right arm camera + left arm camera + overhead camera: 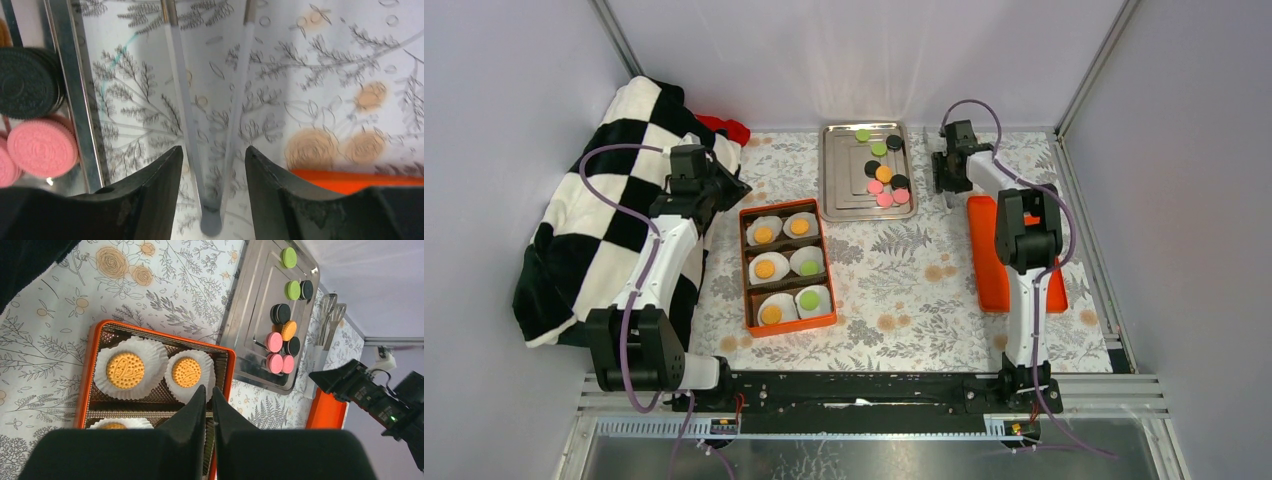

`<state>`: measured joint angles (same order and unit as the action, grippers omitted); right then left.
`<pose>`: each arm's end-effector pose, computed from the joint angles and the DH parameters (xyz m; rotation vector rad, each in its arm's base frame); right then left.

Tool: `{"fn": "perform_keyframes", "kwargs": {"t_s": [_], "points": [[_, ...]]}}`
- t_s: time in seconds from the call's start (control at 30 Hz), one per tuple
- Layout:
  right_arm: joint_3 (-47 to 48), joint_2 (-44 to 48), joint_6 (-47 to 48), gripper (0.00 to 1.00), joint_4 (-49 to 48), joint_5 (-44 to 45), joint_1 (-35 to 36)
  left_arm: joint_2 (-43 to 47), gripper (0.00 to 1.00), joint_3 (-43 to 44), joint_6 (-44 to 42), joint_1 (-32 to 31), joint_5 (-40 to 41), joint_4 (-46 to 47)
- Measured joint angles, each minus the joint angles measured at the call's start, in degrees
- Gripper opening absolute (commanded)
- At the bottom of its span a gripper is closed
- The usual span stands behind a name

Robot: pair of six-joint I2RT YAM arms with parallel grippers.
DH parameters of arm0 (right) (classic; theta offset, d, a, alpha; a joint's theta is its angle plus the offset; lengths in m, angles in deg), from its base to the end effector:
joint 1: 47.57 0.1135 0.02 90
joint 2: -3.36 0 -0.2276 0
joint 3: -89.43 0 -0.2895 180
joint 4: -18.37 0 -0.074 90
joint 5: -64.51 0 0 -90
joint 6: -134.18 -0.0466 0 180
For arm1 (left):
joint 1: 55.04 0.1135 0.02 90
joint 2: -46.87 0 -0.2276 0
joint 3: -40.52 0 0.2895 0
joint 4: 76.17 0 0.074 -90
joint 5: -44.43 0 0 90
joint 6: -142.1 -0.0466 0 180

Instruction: Pack the cookies

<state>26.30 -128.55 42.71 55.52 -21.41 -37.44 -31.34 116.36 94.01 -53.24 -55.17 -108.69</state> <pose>0.5179 0.0892 0.1126 -0.1570 2.4735 -0.0021 0.3612 0.0036 0.2557 -0.7385 2.1033 -0.5742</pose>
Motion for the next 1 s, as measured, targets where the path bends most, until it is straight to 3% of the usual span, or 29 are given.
{"fn": "perform_keyframes", "kwargs": {"t_s": [0.07,0.17,0.53,0.7,1.0], "points": [[-2.38,2.36,-0.35,0.57,-0.04,0.37,0.0,0.0,0.12,0.0,0.04,-0.31,0.57,0.0],[-6.84,9.03,-1.33,0.57,-0.22,1.01,0.0,0.0,0.0,0.0,0.37,-0.63,2.32,-0.2],[-19.56,37.57,-9.66,0.56,-0.92,1.46,3.45,1.14,0.0,0.24,2.64,-7.45,26.47,-17.38],[-27.17,41.75,-13.05,0.57,0.35,1.42,6.91,1.01,0.0,-6.4,6.88,-12.17,33.11,-24.63],[-41.42,49.53,-15.45,0.58,4.2,0.76,7.61,0.61,0.0,-19.82,13.57,-17.42,35.87,-29.88]]}}
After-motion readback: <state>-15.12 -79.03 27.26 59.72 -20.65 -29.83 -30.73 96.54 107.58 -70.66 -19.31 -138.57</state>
